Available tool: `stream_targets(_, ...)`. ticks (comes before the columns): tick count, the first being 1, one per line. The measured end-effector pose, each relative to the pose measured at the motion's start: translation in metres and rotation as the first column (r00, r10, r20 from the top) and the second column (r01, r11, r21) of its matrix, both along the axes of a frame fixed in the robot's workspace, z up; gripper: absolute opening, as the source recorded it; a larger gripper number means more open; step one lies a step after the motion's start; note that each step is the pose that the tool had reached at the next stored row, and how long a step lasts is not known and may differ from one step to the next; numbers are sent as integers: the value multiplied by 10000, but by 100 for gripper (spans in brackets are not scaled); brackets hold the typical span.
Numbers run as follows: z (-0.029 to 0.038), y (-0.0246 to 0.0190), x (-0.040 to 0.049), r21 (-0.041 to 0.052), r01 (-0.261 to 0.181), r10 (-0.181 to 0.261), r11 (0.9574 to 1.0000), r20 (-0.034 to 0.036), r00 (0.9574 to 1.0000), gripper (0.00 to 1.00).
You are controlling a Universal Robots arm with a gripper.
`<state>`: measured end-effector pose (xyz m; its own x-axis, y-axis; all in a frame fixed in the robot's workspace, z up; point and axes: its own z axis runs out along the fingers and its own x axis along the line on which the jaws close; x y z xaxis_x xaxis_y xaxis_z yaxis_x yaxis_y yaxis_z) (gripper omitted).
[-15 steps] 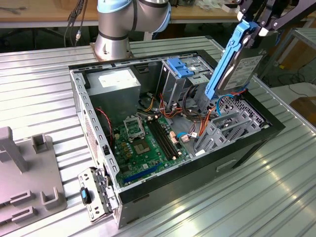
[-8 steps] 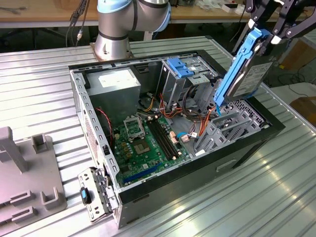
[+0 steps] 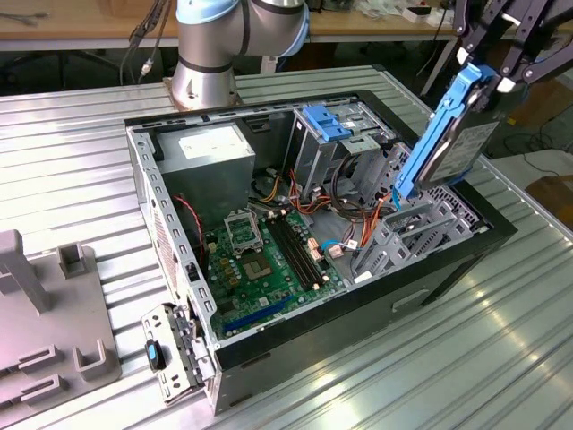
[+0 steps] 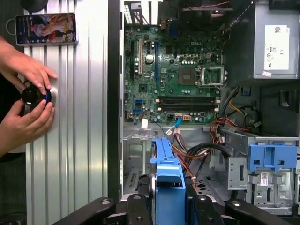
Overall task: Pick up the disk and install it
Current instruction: 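Insert the disk into the insertion slot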
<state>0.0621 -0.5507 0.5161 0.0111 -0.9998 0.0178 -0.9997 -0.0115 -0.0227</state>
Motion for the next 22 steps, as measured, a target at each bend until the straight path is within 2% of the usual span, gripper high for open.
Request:
stream_targets(2, -74, -23, 61, 1, 1, -1, 10000, 0, 10000, 36)
stream_targets(7, -210, -67, 65, 0, 2, -2, 10000, -1, 10000, 36)
stream_targets(10, -270, -76, 67, 1, 2, -2, 10000, 0, 10000, 36)
stream_targets(13, -377, -91, 85, 0, 3, -3, 10000, 0, 10000, 36)
stream_targets(16, -427, -94, 86, -1, 1, -1, 10000, -1, 10000, 36)
stream_targets(18, -492, -95, 87, 1, 1, -1, 10000, 0, 10000, 36)
stream_targets(22, -553, -95, 101, 0, 2, -2, 10000, 0, 10000, 36)
